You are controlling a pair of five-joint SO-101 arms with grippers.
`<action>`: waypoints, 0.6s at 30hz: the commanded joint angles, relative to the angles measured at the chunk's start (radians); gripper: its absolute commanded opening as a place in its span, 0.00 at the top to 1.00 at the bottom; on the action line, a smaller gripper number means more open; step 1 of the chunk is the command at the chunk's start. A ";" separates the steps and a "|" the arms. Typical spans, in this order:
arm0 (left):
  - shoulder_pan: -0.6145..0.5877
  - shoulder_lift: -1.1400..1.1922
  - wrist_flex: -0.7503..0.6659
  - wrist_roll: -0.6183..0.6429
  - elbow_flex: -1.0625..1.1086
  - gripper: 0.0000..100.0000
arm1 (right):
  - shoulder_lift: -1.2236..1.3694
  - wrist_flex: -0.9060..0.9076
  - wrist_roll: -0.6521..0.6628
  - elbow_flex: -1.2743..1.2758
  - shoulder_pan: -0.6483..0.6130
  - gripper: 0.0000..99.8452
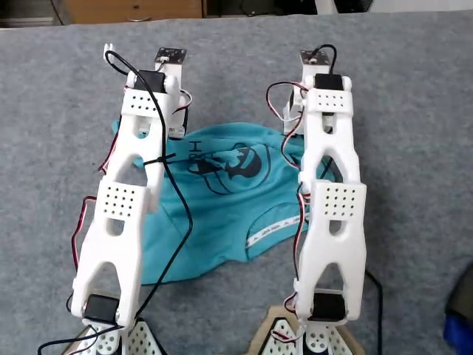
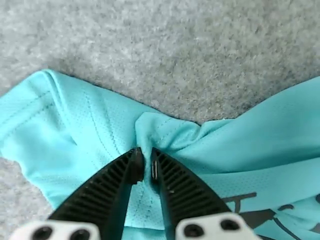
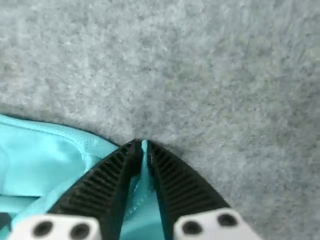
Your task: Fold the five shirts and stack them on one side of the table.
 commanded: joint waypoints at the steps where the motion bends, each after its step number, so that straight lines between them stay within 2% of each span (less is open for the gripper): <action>1: 0.002 -0.015 0.011 -0.005 -0.028 0.98 | -0.013 -0.005 0.005 -0.077 0.012 0.99; 4: 0.002 -0.021 0.011 -0.005 -0.032 0.98 | -0.013 0.061 0.005 -0.202 0.033 0.99; 9: -0.011 -0.021 0.011 -0.002 -0.150 0.98 | -0.012 0.278 0.006 -0.605 0.105 0.99; 11: -0.012 -0.035 0.014 -0.002 -0.190 0.98 | -0.016 0.285 0.003 -0.730 0.147 0.99; 14: -0.014 -0.136 0.014 0.000 -0.199 0.98 | -0.097 0.284 0.009 -0.680 0.200 0.99; 18: 0.006 -0.297 0.014 0.000 -0.049 0.98 | -0.188 0.285 0.009 -0.650 0.231 0.99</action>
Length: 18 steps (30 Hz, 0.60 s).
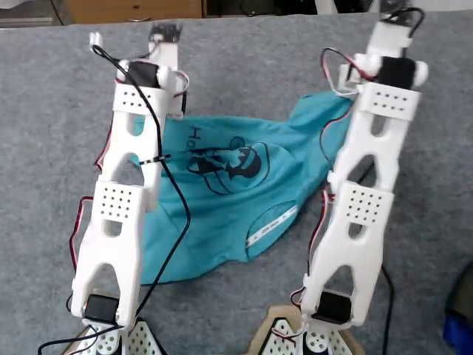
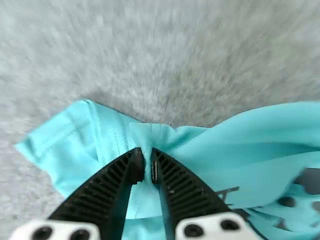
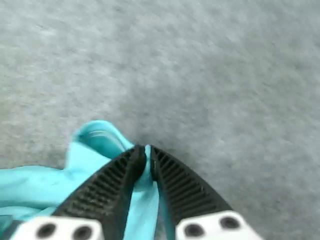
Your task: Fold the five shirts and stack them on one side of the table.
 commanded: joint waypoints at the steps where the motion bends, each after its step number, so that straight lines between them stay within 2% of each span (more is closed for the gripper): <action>1: 0.012 -0.209 0.014 -0.002 0.112 0.98 | -0.154 0.018 0.009 -0.007 0.030 0.99; 7: 0.025 -0.487 0.014 -0.015 0.440 0.98 | -0.194 0.018 0.011 0.074 0.028 0.99; 11: 0.023 -0.638 0.014 -0.083 0.736 0.98 | -0.197 0.018 0.052 0.099 0.022 0.99; 18: 0.023 -0.832 0.012 -0.114 1.178 0.98 | -0.197 0.018 0.138 0.151 0.025 0.99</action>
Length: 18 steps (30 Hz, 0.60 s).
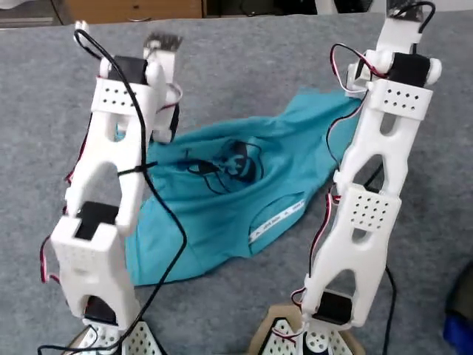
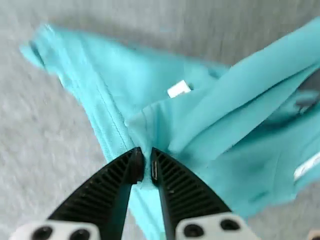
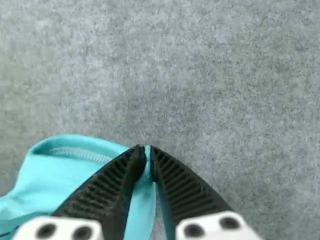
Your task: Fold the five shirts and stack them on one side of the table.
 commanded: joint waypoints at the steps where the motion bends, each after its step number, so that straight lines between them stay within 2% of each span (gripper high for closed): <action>1: 0.011 -0.128 0.012 -0.034 0.199 0.98 | -0.101 0.018 0.052 0.030 0.015 0.99; 5: 0.043 -0.147 0.011 -0.057 0.351 0.97 | -0.101 0.018 0.126 0.108 0.005 0.99; 8: 0.044 -0.150 0.009 -0.035 0.387 0.90 | -0.101 0.018 0.149 0.137 0.001 0.99; 13: -0.048 -0.147 0.009 0.127 0.244 0.76 | -0.101 0.018 0.149 0.148 -0.010 0.99; 18: -0.118 -0.128 -0.031 0.184 0.150 0.74 | -0.099 0.018 0.149 0.148 -0.010 0.99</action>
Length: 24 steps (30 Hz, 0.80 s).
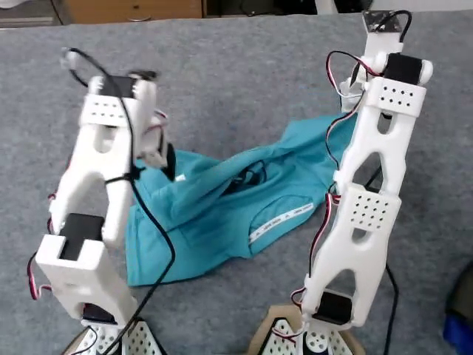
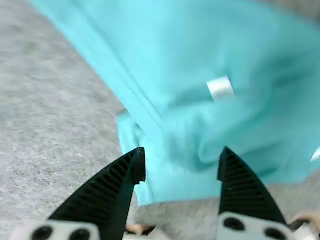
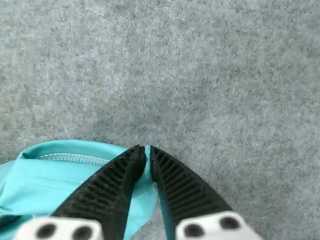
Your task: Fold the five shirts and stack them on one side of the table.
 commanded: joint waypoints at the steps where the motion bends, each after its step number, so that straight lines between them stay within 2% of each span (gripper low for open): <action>1: -0.037 -0.022 -0.040 0.023 -0.066 0.74 | -0.097 0.017 0.008 0.002 -0.010 0.99; 4: -0.035 0.050 -0.051 0.025 -0.064 0.74 | -0.097 0.015 0.008 0.002 -0.010 0.99; 12: 0.058 0.263 -0.055 0.087 -0.077 0.74 | -0.096 0.015 0.008 0.002 -0.010 0.99; 18: 0.074 0.321 -0.048 0.087 -0.071 0.74 | -0.096 0.015 0.008 0.002 -0.010 0.99; 20: 0.074 0.321 -0.048 0.084 -0.069 0.78 | -0.096 0.015 0.008 0.002 -0.010 0.99; 24: 0.077 0.325 -0.055 0.078 -0.080 0.96 | -0.096 0.015 0.008 0.002 -0.010 0.99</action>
